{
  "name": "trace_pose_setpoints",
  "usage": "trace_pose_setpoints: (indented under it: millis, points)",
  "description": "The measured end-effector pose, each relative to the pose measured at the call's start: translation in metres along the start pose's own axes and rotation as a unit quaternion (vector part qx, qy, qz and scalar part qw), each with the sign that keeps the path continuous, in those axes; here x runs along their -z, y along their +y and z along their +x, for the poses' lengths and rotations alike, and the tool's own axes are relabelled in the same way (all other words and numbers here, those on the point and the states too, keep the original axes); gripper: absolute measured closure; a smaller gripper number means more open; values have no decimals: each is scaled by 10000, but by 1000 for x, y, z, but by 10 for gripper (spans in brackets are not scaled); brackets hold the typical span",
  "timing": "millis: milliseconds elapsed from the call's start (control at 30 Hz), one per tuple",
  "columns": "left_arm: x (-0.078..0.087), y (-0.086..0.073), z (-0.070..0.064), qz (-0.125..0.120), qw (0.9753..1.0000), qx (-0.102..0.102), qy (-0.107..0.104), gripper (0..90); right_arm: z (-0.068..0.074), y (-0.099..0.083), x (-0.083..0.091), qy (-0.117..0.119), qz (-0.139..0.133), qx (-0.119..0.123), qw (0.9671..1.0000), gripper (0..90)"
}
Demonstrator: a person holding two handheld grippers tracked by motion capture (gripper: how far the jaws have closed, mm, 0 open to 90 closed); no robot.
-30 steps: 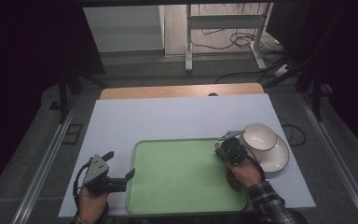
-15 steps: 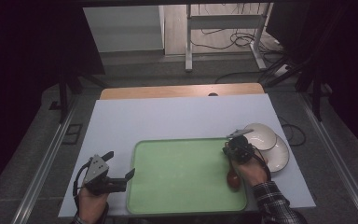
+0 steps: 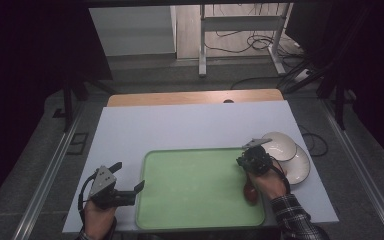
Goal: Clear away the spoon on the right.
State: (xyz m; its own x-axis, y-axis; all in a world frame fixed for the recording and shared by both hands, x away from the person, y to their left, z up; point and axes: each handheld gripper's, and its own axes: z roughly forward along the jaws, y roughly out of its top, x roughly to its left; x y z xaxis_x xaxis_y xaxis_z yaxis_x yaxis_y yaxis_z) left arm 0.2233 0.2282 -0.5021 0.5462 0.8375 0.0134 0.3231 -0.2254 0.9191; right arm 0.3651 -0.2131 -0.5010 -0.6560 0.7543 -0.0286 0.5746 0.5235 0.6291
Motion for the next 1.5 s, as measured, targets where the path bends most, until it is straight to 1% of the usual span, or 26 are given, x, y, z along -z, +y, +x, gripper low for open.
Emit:
trace_pose_setpoints:
  millis: [167,200,267,300,333,400,500,533,633,800,900,1167,1500]
  points:
    - [0,0,0,0,10000,2,-9,21,3,1,3,30,-67,77,9999,826]
    - [0,0,0,1,10000,0,-10,21,5,2,4,22,-113,127,9999,811]
    - [0,0,0,0,10000,1,-11,21,6,3,6,28,-160,146,9998,792]
    - [0,0,0,0,10000,1,-11,21,6,3,6,28,-160,146,9998,792]
    - [0,0,0,0,10000,3,-12,21,7,3,7,24,-191,142,9997,772]
    - [0,0,0,0,10000,3,-13,21,7,4,7,26,-207,144,9997,762]
    - [0,0,0,1,10000,4,-13,21,9,5,8,37,-287,182,9994,712]
    - [0,0,0,1,10000,4,-13,21,9,5,8,37,-287,182,9994,712]
    - [0,0,0,3,10000,1,-12,21,11,7,11,20,-347,241,9991,647]
    - [0,0,0,3,10000,0,-13,21,12,9,14,-55,-450,235,9987,535]
    - [0,0,0,2,10000,2,-13,21,12,9,15,-34,-481,217,9986,475]
    - [0,0,0,-3,10000,2,-16,21,13,10,21,0,-579,247,9980,368]
    - [0,0,0,-5,10000,1,-24,21,14,10,29,61,-755,278,9967,268]
